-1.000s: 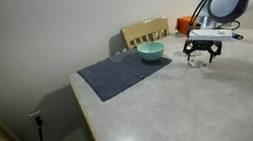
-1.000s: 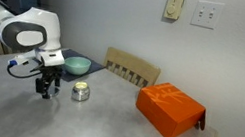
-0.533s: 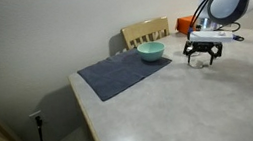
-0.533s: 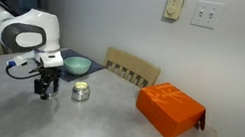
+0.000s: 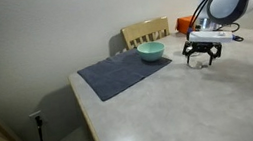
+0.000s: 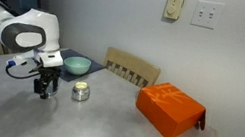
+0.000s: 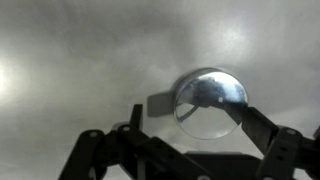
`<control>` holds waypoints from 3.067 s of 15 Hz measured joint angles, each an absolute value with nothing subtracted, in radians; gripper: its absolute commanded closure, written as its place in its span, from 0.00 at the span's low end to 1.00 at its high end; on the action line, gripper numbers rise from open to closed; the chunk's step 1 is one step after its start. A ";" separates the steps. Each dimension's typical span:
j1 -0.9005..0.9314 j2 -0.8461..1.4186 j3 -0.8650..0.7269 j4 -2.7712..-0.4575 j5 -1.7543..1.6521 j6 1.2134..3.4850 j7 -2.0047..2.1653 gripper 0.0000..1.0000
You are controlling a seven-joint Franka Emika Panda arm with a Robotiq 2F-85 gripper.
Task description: Put the lid on the silver object, remove it, then put it back again.
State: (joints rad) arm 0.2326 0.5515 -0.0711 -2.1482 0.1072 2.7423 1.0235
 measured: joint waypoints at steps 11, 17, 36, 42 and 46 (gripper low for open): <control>0.242 0.564 -0.073 -2.117 0.101 2.729 1.024 0.00; 0.259 0.564 -0.074 -2.103 0.089 2.729 1.026 0.00; 0.250 0.610 -0.078 -2.031 0.090 2.670 1.025 0.56; 0.258 0.583 -0.103 -2.027 0.089 2.719 1.034 0.56; 0.274 0.529 -0.133 -2.028 0.074 2.745 1.061 0.56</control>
